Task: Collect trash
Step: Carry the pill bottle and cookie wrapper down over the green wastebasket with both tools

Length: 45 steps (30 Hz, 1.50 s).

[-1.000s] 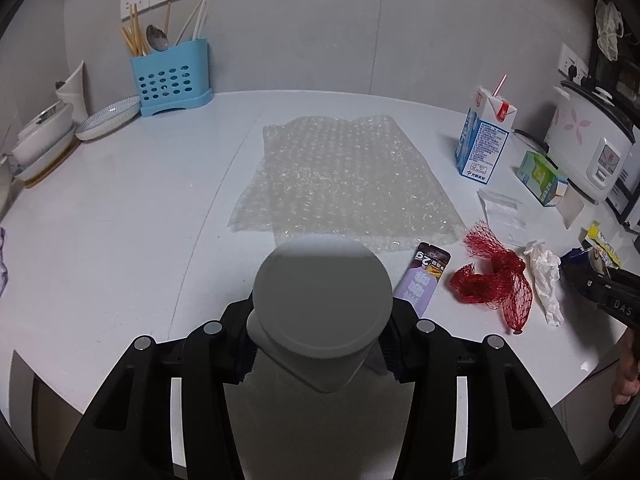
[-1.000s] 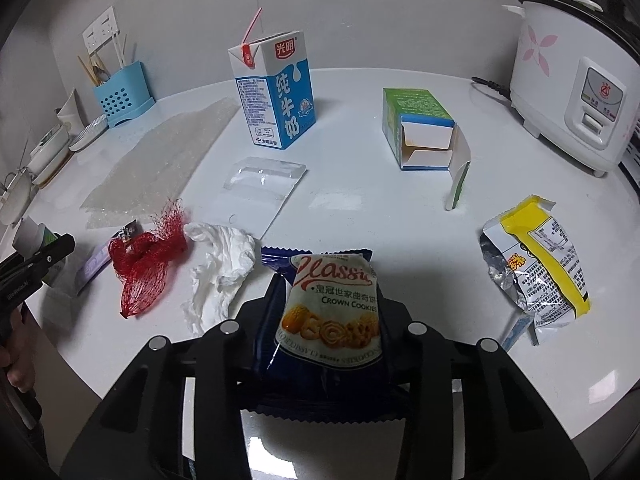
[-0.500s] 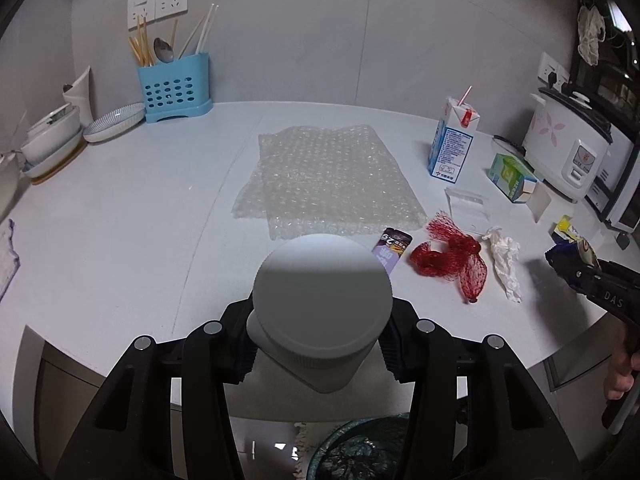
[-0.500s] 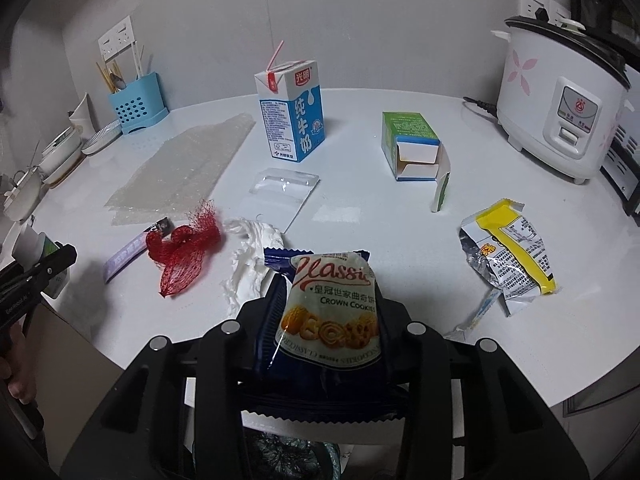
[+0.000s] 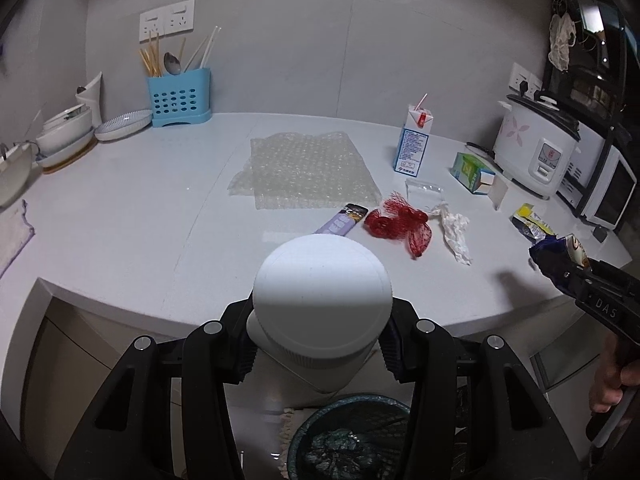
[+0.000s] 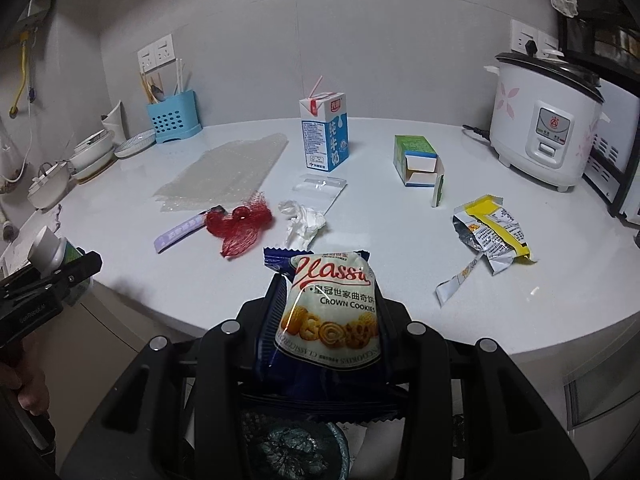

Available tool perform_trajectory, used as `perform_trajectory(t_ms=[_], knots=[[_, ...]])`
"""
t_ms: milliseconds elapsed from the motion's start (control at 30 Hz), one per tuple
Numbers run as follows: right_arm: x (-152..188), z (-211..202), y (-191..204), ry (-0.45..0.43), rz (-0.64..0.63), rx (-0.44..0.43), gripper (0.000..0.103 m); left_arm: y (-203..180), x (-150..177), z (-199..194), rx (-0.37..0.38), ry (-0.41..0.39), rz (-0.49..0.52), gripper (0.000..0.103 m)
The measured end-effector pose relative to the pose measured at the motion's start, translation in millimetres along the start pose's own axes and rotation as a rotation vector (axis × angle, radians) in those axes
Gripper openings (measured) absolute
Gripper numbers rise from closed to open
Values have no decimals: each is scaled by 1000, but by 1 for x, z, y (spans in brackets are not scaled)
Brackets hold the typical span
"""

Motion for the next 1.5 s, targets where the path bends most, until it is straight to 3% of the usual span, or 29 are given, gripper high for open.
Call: perform_trajectory(t_ms=[267,600,967,1500], knots=[[43,-37,24,-66,-45,-15,37,-19,46,-28,38,-33,11,48],[98,-53,53,-70,-103,-20,38,-37,102,-31,46,3,48,48],[149,-30,58,-37,-82,-31,38,-40,152,-18,45,34,66,48],[204,39,42,68,-43,-50,38,-40,205,43,61,116,72,48]])
Point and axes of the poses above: each gripper's, at about its wrist camera, not at the fingertips, and z roughly the way its jaws point, y to its left, x to its underside, the point moved 7 cm from there along z, roughly the way its jaws point, and after that the axes turned 11 degrees about -x, right-handed, at the moved point
